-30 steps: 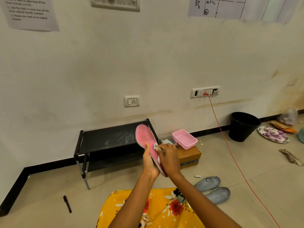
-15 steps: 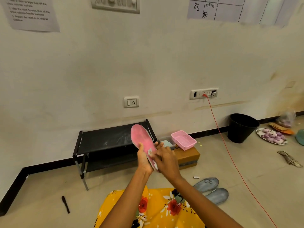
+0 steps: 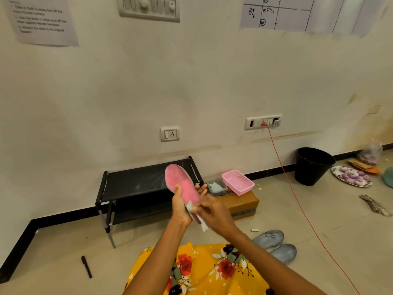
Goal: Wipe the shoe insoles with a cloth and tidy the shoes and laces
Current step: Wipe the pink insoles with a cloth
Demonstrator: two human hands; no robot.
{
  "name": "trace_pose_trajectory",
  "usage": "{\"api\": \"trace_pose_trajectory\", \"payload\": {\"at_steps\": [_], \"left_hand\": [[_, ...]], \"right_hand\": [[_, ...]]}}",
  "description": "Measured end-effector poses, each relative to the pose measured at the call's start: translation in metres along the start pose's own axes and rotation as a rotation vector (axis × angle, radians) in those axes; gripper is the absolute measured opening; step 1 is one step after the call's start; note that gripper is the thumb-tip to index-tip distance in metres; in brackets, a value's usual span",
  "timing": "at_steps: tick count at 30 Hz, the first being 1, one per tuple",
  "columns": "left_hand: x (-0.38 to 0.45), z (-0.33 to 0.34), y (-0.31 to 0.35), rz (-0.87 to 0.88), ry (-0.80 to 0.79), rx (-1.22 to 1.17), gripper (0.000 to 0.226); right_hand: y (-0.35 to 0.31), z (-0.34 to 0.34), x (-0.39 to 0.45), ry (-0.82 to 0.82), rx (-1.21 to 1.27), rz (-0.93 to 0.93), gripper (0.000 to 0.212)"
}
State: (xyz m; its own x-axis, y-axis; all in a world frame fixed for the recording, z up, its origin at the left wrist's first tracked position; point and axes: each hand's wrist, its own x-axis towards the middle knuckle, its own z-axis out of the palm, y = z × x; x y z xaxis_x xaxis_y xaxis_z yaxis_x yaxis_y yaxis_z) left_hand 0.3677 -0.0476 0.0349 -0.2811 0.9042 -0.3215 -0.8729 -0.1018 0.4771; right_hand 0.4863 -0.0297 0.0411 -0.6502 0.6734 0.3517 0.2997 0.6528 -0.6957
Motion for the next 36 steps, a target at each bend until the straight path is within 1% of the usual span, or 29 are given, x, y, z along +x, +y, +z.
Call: {"api": "trace_pose_trajectory", "payload": {"at_steps": [1,2,3,4,5,6,7,8,10,14,15,17,19,20,22,24,25,26,27,29,30,32,36], "left_hand": [[-0.002,0.0,0.0,-0.008,0.003,0.036,0.062],[-0.003,0.001,0.0,-0.012,0.01,0.081,0.063],[-0.007,0.004,0.001,-0.014,0.012,0.107,0.064],[-0.009,0.006,0.001,-0.012,0.007,0.107,0.063],[-0.01,0.008,0.001,-0.006,0.001,0.095,0.061],[-0.008,0.01,0.0,0.005,-0.003,0.085,0.06],[-0.008,0.012,-0.001,0.006,-0.018,0.077,0.061],[-0.007,0.013,-0.001,0.003,-0.034,0.065,0.065],[-0.003,0.01,0.0,-0.002,-0.04,0.019,0.07],[-0.002,-0.003,0.004,-0.017,-0.028,-0.033,0.069],[-0.003,-0.002,0.001,-0.022,-0.035,-0.029,0.069],[-0.005,0.001,-0.005,-0.031,-0.04,-0.018,0.067],[-0.004,0.006,-0.008,-0.017,-0.025,-0.031,0.067],[-0.003,0.006,-0.008,-0.005,-0.014,-0.043,0.067],[-0.001,0.0,-0.006,0.002,0.0,-0.058,0.067],[-0.003,-0.009,-0.003,0.007,0.019,-0.077,0.064],[-0.003,-0.012,-0.001,0.003,0.018,-0.069,0.063],[-0.004,-0.012,0.0,-0.002,0.011,-0.05,0.062],[-0.005,-0.011,0.0,0.0,0.008,-0.023,0.061],[-0.006,-0.006,-0.001,0.006,0.01,0.045,0.062],[-0.006,-0.002,-0.002,-0.001,-0.001,0.063,0.063],[-0.006,0.004,-0.003,-0.018,-0.037,0.025,0.068],[0.002,-0.001,0.003,-0.015,-0.045,-0.063,0.069]], "right_hand": [[0.0,-0.006,0.006,0.106,0.106,0.089,0.017],[0.0,-0.012,0.012,0.247,0.195,0.174,0.013],[-0.001,-0.017,0.018,0.357,0.248,0.225,0.012],[-0.001,-0.019,0.022,0.387,0.24,0.231,0.011],[-0.002,-0.02,0.025,0.338,0.196,0.221,0.012],[-0.002,-0.019,0.027,0.246,0.126,0.201,0.016],[-0.002,-0.014,0.028,0.156,0.047,0.193,0.02],[-0.003,-0.008,0.026,0.103,-0.011,0.198,0.023],[-0.007,0.005,0.014,0.083,-0.075,0.159,0.024],[-0.01,0.011,-0.008,-0.002,-0.125,-0.032,0.019],[-0.007,0.006,-0.004,0.013,-0.163,-0.012,0.018],[-0.002,-0.004,0.006,0.122,-0.224,0.093,0.022],[-0.002,0.0,0.008,0.194,-0.287,0.114,0.023],[-0.004,0.005,0.004,0.192,-0.315,0.081,0.023],[-0.007,0.017,-0.008,0.135,-0.277,0.006,0.02],[-0.008,0.015,-0.019,0.02,-0.235,-0.047,0.02],[-0.006,0.01,-0.018,-0.013,-0.257,-0.085,0.02],[-0.006,0.004,-0.013,-0.007,-0.264,-0.094,0.019],[-0.005,-0.002,-0.007,0.047,-0.253,-0.065,0.017],[0.001,-0.011,0.009,0.181,-0.198,0.043,0.015],[0.002,-0.013,0.015,0.201,-0.181,0.081,0.014],[0.003,-0.005,0.016,0.155,-0.193,0.102,0.012],[-0.007,0.018,-0.015,0.076,-0.155,0.016,0.014]]}}
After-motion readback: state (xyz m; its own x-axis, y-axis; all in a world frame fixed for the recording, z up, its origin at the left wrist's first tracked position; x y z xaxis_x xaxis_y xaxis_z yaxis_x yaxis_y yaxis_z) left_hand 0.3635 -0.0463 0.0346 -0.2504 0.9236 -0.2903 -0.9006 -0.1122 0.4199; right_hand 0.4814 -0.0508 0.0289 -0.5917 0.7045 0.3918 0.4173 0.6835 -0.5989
